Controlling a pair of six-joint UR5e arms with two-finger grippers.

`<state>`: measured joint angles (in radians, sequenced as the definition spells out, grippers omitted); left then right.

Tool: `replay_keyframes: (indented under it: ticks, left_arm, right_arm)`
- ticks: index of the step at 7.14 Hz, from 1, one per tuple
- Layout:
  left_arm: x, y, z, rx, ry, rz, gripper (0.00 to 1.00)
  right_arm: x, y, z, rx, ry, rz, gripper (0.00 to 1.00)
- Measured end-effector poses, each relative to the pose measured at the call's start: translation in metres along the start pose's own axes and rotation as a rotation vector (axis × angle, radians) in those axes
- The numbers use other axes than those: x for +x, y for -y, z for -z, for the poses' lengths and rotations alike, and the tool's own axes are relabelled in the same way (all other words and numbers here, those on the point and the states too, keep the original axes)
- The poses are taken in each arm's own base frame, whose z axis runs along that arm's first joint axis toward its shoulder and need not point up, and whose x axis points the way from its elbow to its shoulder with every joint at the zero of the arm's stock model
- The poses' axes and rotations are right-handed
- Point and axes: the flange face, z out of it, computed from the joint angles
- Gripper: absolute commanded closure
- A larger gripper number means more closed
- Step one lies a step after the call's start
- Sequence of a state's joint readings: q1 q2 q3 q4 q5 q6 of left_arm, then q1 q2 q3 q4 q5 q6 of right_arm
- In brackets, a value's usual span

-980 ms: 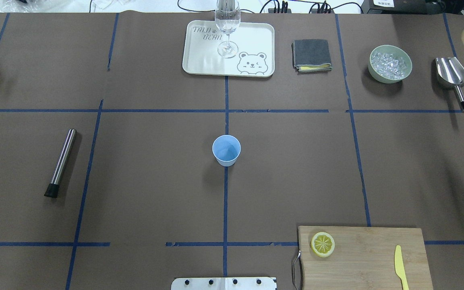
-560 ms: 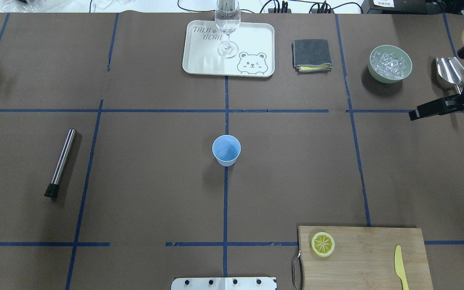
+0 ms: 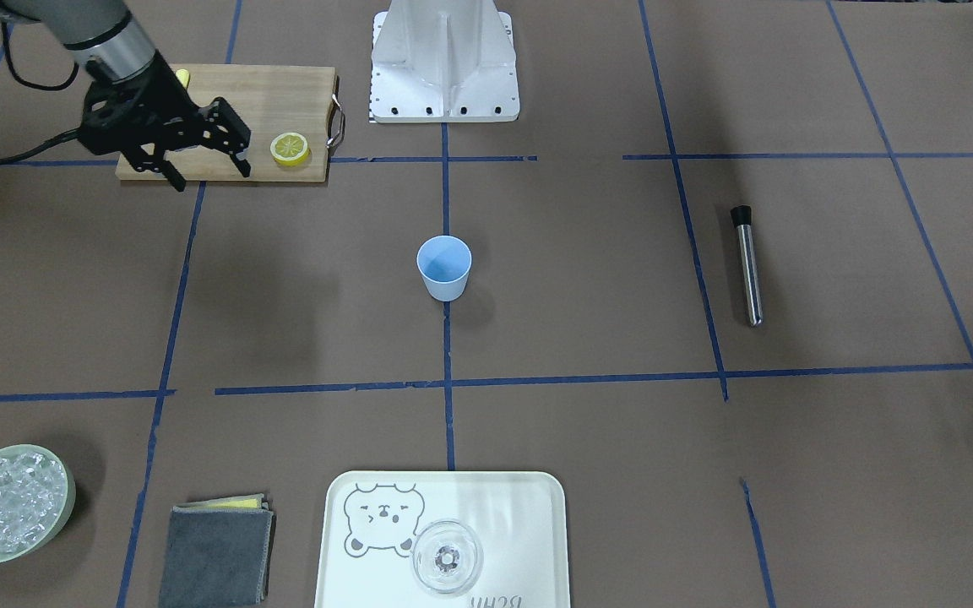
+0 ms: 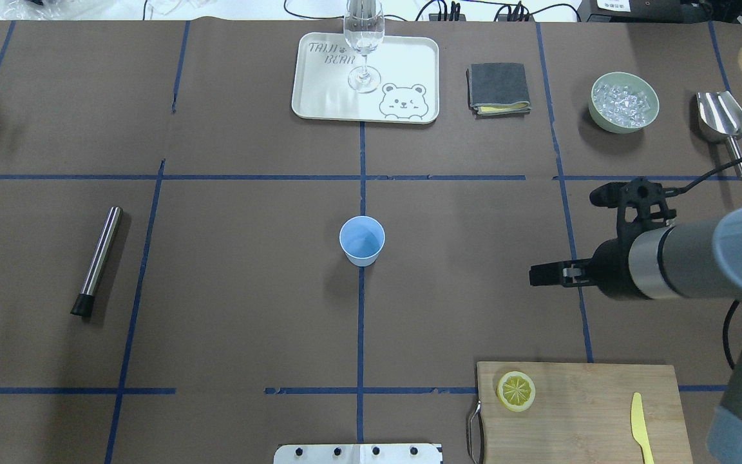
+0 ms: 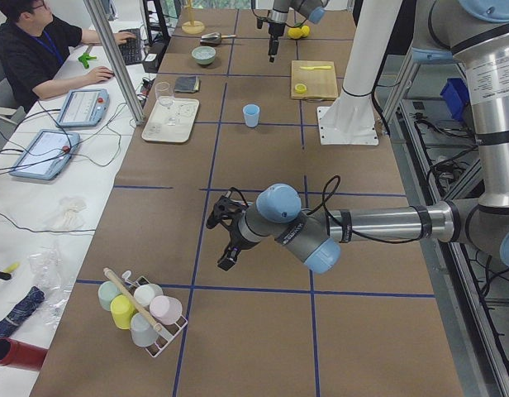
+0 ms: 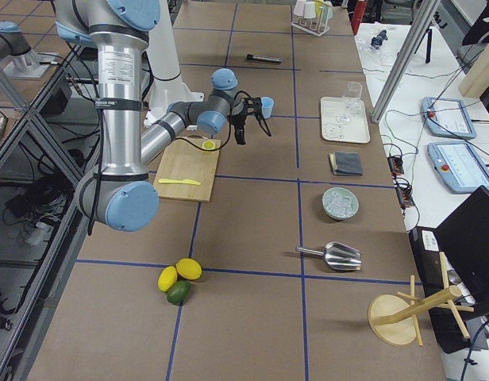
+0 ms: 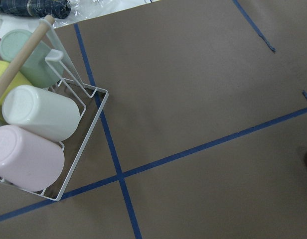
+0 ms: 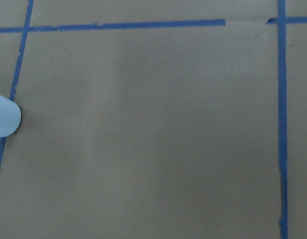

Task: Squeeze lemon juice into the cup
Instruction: 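Move the right gripper down toward the lemon slice on the cutting board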

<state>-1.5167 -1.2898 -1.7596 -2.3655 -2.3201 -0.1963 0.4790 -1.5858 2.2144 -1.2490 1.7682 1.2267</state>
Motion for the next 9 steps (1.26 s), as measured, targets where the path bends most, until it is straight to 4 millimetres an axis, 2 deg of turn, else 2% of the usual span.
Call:
replay_keyframes:
  ticks: [2,3,5,7,9]
  left_arm:
    - [0.001,0.001,0.000,0.003,0.001,0.001,0.00]
    - [0.001,0.002,0.000,0.004,0.001,0.001,0.00]
    - [0.002,0.004,0.000,0.005,-0.001,0.000,0.00]
    - [0.002,0.004,-0.001,0.004,-0.002,0.001,0.00]
    - [0.002,0.004,-0.001,0.003,-0.004,0.000,0.00]
  right_arm:
    - [-0.038,-0.061,-0.024,-0.003,-0.047,-0.043,0.04]
    - [-0.048,-0.086,-0.035,0.003,-0.059,-0.064,0.03]
    - [-0.054,-0.122,-0.053,0.000,-0.088,-0.041,0.02]
    - [-0.046,-0.136,-0.076,0.007,-0.136,-0.012,0.01]
    - [-0.040,-0.139,-0.083,0.008,-0.154,-0.005,0.01]
